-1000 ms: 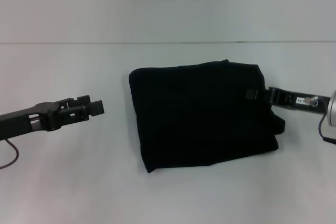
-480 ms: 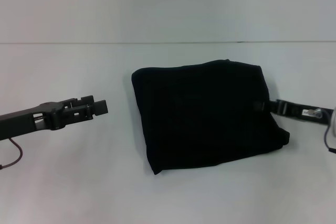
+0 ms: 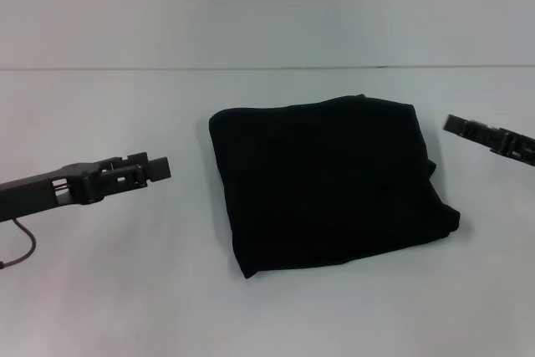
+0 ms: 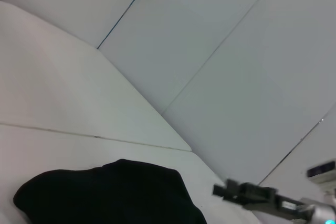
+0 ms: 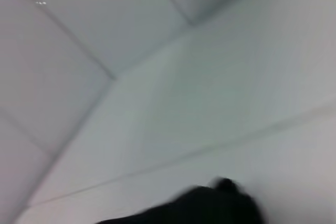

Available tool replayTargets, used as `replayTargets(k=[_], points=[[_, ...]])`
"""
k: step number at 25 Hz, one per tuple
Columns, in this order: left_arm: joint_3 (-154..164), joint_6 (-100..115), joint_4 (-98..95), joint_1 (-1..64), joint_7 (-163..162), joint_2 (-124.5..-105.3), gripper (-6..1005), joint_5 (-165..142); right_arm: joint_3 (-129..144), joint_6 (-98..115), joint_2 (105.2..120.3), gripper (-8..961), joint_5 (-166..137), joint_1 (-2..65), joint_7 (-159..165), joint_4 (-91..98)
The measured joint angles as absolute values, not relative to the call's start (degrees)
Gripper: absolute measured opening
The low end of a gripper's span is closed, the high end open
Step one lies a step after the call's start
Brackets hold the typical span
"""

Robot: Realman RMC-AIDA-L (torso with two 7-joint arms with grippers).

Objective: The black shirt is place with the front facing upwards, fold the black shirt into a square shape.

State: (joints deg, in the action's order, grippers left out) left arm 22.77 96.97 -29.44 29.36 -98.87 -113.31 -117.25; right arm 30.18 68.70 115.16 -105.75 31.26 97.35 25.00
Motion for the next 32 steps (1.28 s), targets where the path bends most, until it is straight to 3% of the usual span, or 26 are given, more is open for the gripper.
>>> replayTargets(k=[2, 13, 20, 32], points=[[22.8, 96.6, -29.4, 29.6, -99.6, -113.39, 908, -117.2, 30.4, 73.8, 115.20, 678, -105.7, 31.4, 89.9, 25.1], [22.8, 93.6, -27.9, 31.4, -103.3, -113.46, 909, -117.2, 34.3, 71.1, 118.24, 894, -113.7, 31.5, 72.9, 24.7], [23.9, 92.5, -27.9, 33.0, -107.9, -113.48, 909, -117.2, 34.3, 61.2, 119.46, 914, -116.5, 31.0, 72.1, 24.2], [34.1, 79.3, -27.8, 36.9, -133.5, -113.11, 909, -117.2, 30.9, 71.5, 119.47, 914, -116.2, 29.5, 66.2, 30.6]])
